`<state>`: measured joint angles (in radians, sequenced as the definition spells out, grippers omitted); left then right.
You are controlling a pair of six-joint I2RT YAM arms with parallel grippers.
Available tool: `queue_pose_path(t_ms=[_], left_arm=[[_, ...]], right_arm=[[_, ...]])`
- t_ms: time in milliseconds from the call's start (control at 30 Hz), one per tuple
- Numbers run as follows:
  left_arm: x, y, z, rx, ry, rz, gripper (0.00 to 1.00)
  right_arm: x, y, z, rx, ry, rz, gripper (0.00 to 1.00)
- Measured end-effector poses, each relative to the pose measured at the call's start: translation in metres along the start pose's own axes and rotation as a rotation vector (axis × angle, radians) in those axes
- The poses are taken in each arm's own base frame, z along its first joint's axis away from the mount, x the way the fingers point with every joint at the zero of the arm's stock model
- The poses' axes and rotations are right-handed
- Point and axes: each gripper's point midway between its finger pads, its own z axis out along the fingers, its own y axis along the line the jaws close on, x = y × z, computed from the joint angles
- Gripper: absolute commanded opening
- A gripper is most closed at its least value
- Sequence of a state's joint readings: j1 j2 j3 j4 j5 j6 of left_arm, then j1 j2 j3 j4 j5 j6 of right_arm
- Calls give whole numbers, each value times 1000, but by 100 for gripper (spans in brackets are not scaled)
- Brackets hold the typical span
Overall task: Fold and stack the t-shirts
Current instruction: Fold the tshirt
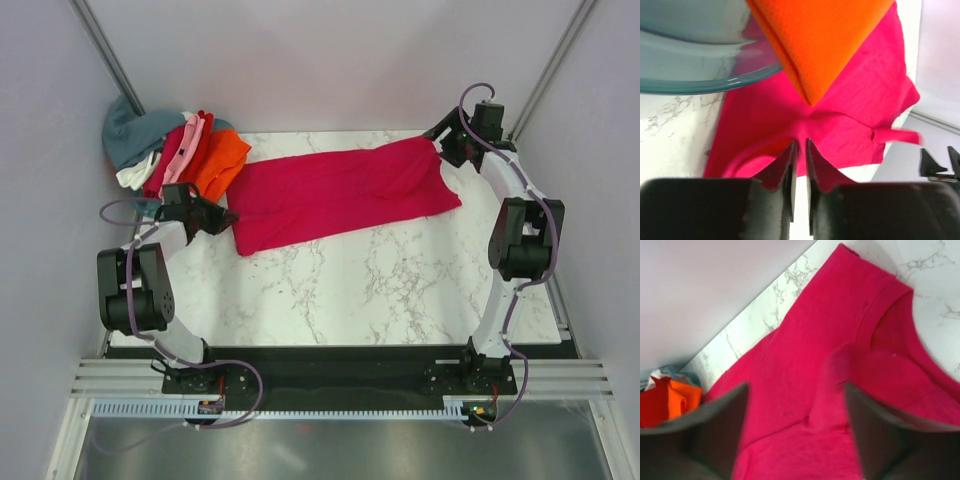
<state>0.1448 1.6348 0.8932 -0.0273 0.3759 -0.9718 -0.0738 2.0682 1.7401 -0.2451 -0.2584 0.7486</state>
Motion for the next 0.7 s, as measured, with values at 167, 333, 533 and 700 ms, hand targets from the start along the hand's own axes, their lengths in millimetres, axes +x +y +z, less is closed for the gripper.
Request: queue_pose_path(t_ms=[167, 333, 533, 700], left_arm=[[-3, -13, -7, 43, -19, 36, 56], [-2, -30, -39, 108, -91, 82, 55], [10, -27, -62, 140, -124, 100, 51], [31, 0, -66, 108, -100, 87, 49]], right_arm=[[1, -2, 0, 3, -3, -13, 89], [22, -24, -20, 63, 4, -11, 77], [55, -55, -61, 137, -10, -10, 59], [76, -86, -76, 201, -30, 4, 51]])
